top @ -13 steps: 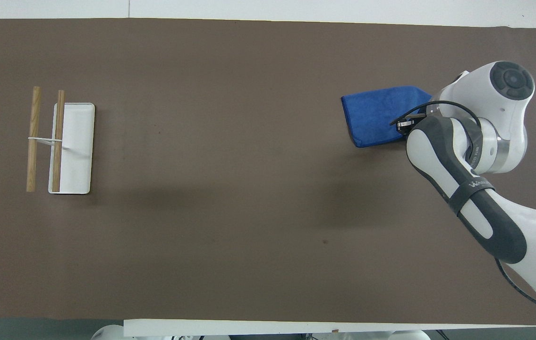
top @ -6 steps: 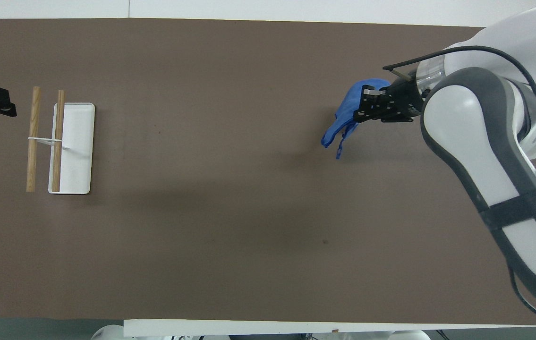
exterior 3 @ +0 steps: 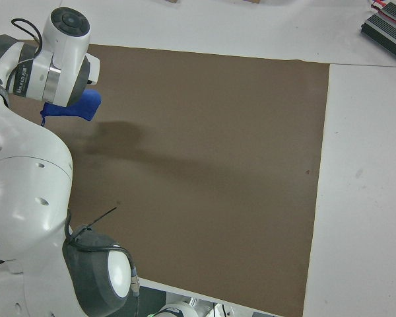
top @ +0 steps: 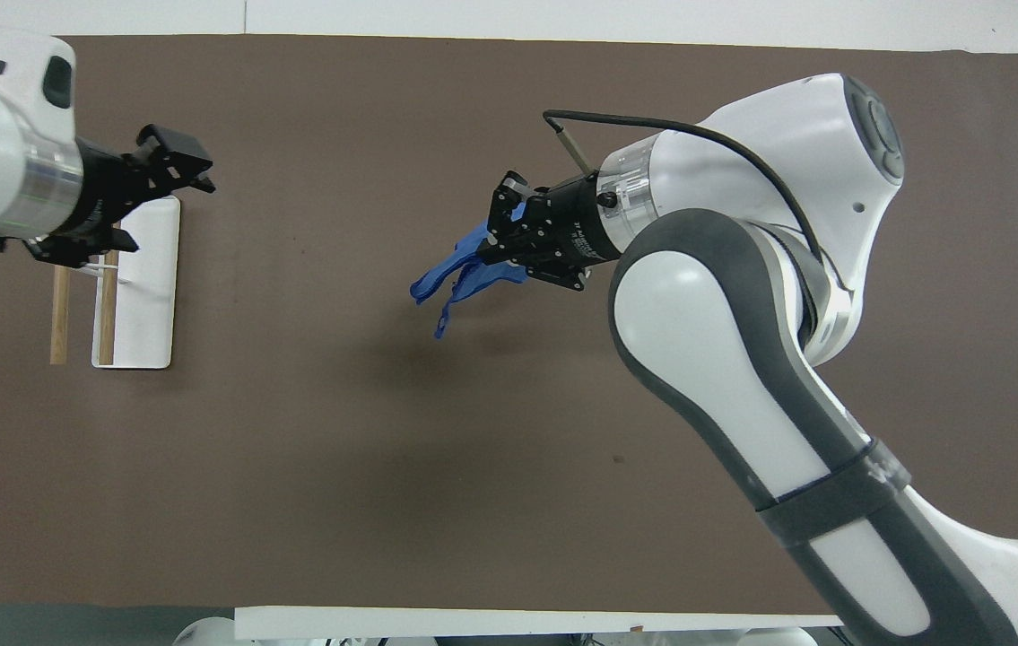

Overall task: Right arm passes towel to left arm to hang
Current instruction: 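Lift the towel with the right gripper while the left gripper approaches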

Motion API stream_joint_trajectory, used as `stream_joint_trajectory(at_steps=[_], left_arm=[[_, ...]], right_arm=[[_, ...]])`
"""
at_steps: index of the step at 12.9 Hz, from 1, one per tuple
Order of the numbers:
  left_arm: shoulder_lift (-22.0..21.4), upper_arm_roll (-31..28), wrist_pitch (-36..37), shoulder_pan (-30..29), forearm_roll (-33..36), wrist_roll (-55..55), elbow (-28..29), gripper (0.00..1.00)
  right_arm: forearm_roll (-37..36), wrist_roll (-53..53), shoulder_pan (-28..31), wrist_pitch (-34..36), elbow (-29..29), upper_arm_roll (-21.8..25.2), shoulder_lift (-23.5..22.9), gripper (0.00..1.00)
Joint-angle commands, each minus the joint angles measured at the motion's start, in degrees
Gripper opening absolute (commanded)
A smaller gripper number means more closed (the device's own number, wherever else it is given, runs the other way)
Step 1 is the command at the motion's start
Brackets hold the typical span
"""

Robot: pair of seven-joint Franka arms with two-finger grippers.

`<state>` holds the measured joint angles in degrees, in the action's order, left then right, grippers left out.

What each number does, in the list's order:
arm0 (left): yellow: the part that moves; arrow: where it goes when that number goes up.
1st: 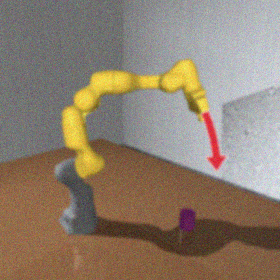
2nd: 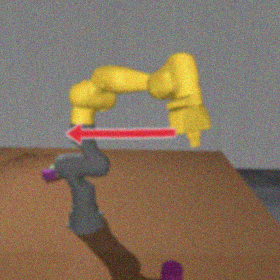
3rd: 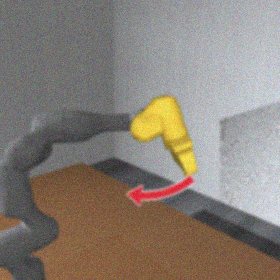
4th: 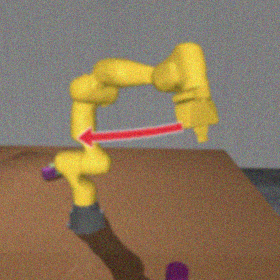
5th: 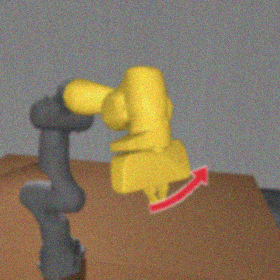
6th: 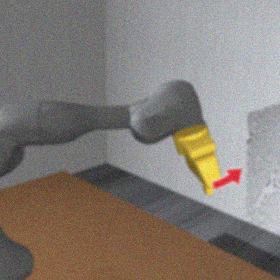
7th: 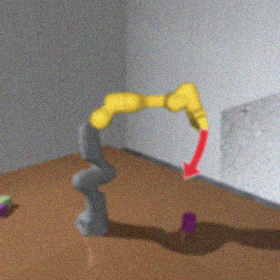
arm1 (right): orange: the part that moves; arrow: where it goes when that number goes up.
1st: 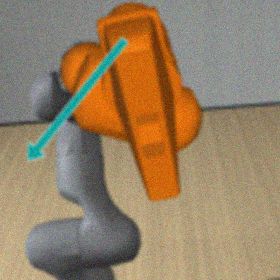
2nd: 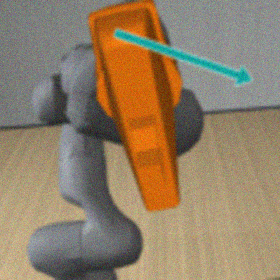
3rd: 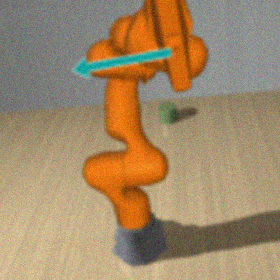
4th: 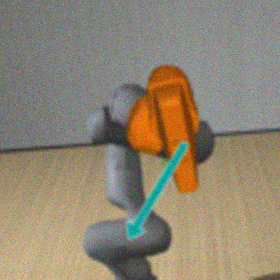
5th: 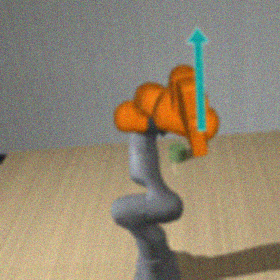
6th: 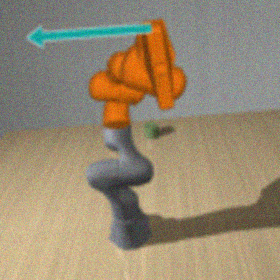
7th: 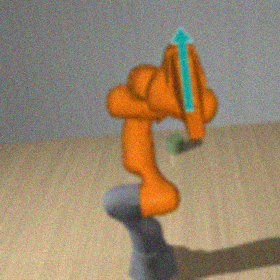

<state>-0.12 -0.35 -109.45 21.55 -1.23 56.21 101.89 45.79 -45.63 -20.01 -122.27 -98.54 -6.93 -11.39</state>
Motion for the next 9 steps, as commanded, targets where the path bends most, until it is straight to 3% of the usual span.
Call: stream_joint_trajectory(at_steps=[1, 4, 9], left_arm=[[-0.2, -0.7, -4.7, 5.4, -0.4, 13.2, 5.6, 1.00], [0.5, -0.7, -10.1, 7.9, -0.4, 19.0, 9.7, 1.00], [2.1, -0.6, -14.2, 10.4, -1.4, 31.7, 10.3, 0.99]], right_arm=[[6.0, -5.9, -1.3, -3.0, -0.3, 0.1, 0.0, 0.00], [11.7, -10.1, -2.3, -5.9, -0.3, 0.1, -0.1, 0.00], [11.8, -11.7, -2.5, -6.0, -0.3, 0.1, -0.2, 0.00]])
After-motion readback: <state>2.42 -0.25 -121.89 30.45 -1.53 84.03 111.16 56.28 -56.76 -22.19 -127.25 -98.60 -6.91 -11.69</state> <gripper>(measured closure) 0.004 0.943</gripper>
